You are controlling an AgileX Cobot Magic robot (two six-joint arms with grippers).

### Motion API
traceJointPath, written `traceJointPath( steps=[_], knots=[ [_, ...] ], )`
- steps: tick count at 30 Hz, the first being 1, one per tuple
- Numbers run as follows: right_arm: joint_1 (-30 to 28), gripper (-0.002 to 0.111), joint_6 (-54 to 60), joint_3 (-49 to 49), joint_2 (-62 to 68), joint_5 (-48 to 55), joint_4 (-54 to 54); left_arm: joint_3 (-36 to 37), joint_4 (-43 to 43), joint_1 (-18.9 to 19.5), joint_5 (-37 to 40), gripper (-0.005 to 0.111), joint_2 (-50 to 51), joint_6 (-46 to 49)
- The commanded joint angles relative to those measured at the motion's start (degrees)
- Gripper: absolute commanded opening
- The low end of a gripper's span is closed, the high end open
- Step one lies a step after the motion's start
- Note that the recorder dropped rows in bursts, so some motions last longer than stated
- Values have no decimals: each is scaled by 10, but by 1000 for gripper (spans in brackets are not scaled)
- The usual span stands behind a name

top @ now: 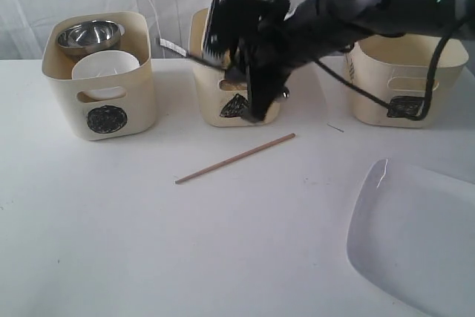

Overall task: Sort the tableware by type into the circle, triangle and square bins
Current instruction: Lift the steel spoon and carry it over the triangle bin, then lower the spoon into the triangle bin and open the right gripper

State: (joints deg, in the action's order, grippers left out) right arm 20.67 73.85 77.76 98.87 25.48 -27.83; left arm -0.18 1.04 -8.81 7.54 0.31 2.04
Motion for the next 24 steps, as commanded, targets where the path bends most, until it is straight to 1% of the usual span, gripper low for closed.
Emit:
traceJointPath(
  steps=[1, 5, 8, 11, 15, 24],
  knots=[
    [-1, 0, -197, -5, -15, -182, -20, 2, -1, 1, 2, 0, -3, -1],
    [-1, 0, -290, -5, -3, -295, -20, 2, -1, 1, 2, 0, -3, -1],
    [-1, 0, -328, -5, 10, -341, -8, 2, -1, 1, 2, 0, -3, -1],
    [-1, 0, -341, -5, 31, -372, -5, 2, -1, 1, 2, 0, -3, -1],
    [-2, 0, -351, 13, 62, -384, -5, 2, -1, 1, 2, 0, -3, -1],
    [-7, 0, -366, 96, 141, -384, 24, 2, -1, 1, 2, 0, -3, -1]
  ],
)
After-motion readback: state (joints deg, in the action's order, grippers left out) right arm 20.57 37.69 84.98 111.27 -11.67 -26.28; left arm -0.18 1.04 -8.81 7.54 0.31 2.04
